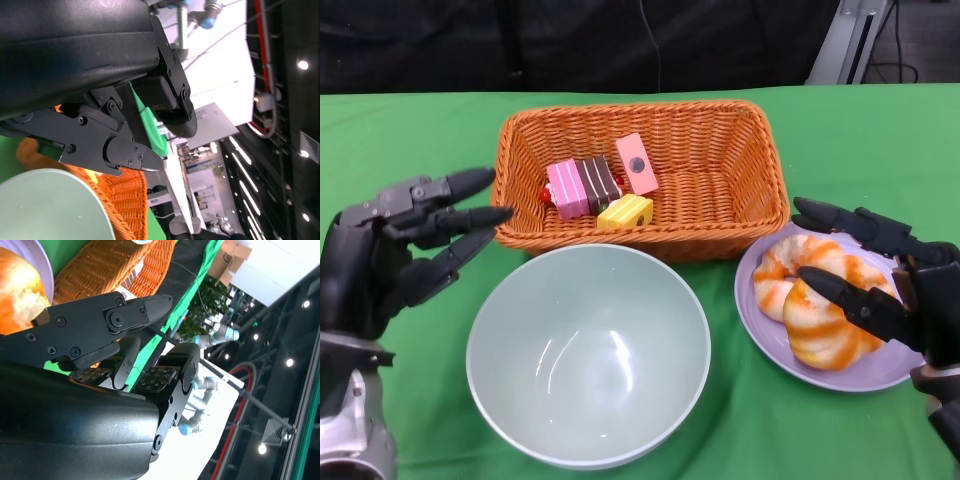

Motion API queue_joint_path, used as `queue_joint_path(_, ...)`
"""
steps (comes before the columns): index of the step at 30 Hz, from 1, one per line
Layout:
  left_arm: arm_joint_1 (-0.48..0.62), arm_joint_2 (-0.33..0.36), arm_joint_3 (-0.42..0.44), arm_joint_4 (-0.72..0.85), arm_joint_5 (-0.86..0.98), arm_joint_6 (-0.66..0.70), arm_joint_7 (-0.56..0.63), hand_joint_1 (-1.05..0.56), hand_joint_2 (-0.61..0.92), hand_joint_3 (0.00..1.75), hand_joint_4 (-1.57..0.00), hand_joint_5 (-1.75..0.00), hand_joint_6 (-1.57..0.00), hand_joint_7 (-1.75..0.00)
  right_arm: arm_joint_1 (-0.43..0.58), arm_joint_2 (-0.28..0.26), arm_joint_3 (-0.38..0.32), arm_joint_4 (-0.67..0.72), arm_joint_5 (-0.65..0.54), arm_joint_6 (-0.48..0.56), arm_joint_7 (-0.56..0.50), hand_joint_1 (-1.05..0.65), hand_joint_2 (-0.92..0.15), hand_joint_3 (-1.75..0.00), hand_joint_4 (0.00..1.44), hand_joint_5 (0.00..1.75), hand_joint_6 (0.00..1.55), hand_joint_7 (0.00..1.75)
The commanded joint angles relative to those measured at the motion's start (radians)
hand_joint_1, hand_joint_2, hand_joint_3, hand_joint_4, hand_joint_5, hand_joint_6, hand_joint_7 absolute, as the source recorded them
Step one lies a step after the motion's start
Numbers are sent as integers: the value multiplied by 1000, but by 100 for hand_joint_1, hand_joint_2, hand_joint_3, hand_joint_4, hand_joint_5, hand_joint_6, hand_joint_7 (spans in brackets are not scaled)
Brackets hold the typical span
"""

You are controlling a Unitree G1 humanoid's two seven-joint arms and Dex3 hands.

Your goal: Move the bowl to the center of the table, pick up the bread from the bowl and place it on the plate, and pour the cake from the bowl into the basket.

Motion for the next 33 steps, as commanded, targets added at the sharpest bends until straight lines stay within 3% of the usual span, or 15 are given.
queue_joint_path(1, 17, -5, 42, 31, 22, 5, 33, -12, 92, 26, -114, -28, -116, -13, 15, 12, -23, -29, 73, 28, 45, -14, -91, -21, 83, 64, 86, 4)
queue_joint_path(5, 13, -8, 66, 64, 61, -3, 59, -15, 92, 30, -91, -94, -119, -28, 32, 30, -39, -69, 147, 72, 112, -12, -92, -24, 85, 70, 93, 7)
queue_joint_path(6, 12, -7, 69, 71, 73, -6, 67, -15, 92, 33, -85, -113, -108, -57, 36, 34, -42, -78, 165, 81, 130, -9, -92, -27, 82, 75, 96, 8)
queue_joint_path(8, 10, -7, 76, 80, 90, -9, 75, -15, 92, 34, -81, -124, -97, -80, 46, 42, -44, -110, 231, 120, 194, -8, -92, -29, 81, 78, 97, 9)
queue_joint_path(9, 9, -7, 81, 84, 93, -9, 72, -15, 92, 35, -81, -128, -93, -88, 55, 48, -44, -137, 281, 156, 238, -7, -92, -35, 74, 91, 99, 16)
queue_joint_path(12, 7, -6, 93, 91, 95, -5, 61, -14, 92, 36, -81, -132, -91, -95, 78, 61, -55, -212, 390, 245, 343, -8, -92, -43, 66, 112, 79, 74)
queue_joint_path(15, 7, -3, 99, 93, 100, -3, 62, -15, 92, 35, -82, -135, -89, -102, 93, 71, -76, -256, 440, 296, 403, -9, -92, -47, 67, 119, 71, 99)
queue_joint_path(22, 8, -11, 119, 83, 104, -7, 56, -14, 92, 33, -81, -145, -84, -116, 108, 91, -121, -288, 437, 336, 448, -9, -92, -47, 71, 126, 67, 114)
queue_joint_path(33, 34, -34, 120, 45, 114, -5, 60, -10, 92, 32, -84, -143, -85, -117, 120, 103, -156, -313, 382, 333, 437, -8, -92, -44, 71, 129, 68, 113)
